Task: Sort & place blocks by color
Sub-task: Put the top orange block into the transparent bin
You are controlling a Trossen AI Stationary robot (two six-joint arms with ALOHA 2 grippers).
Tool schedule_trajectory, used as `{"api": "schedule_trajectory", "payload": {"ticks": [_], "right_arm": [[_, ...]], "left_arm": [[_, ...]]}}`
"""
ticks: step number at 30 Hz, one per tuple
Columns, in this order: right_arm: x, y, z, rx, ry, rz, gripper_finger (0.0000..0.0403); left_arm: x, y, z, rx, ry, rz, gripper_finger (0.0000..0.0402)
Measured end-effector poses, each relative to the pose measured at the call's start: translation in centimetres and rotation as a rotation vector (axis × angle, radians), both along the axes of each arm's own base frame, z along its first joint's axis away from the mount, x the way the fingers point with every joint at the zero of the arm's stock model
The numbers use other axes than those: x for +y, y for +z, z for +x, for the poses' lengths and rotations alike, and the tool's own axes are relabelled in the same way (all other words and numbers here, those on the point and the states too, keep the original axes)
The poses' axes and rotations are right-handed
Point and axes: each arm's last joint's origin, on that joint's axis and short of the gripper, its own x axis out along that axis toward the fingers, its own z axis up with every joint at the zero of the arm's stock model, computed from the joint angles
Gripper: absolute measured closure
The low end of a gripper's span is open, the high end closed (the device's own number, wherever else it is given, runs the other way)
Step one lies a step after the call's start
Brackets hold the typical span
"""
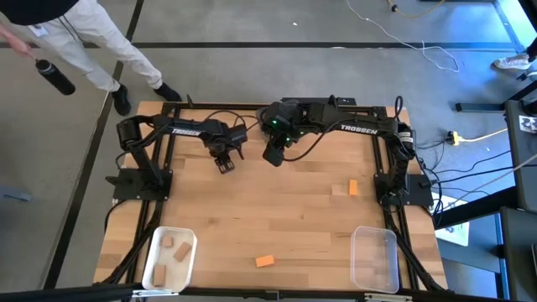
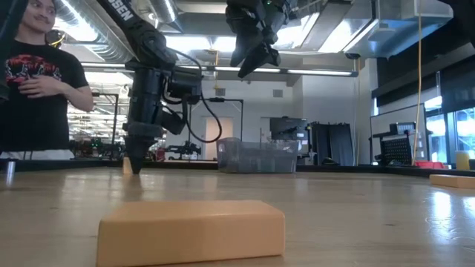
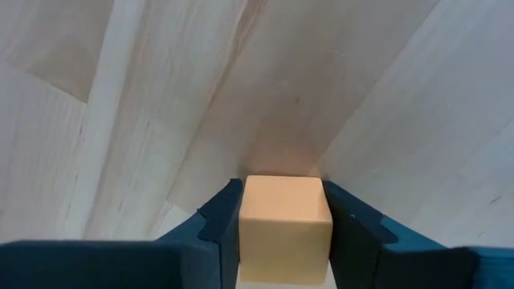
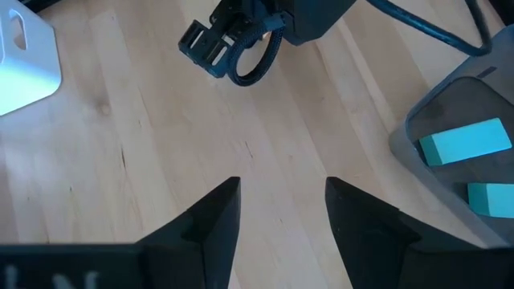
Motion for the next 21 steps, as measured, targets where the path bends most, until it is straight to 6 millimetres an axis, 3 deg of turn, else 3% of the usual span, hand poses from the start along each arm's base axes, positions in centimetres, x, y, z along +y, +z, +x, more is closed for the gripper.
{"api": "schedule_trajectory", "payload": {"ticks": [4,10,21], "right_arm": [[0.0,0.0,0.0,0.0,0.025,-0.015,0.0219],[0.0,0.0,0.0,0.002,0.086,-0.053,0.0219],[-0.1,0.2,0.4,-0.037,0.27,-0.191,0.0219]], "left_arm": [[-0.3,0.9,-0.6,-0.001,-0.015,-0.015,0.0274],[-0.7,4.3,-2.0,-0.071,-0.022,0.003,0.0274],[-1.4,11.1,-6.1,-0.384,0.0,-0.03,0.0274]]}}
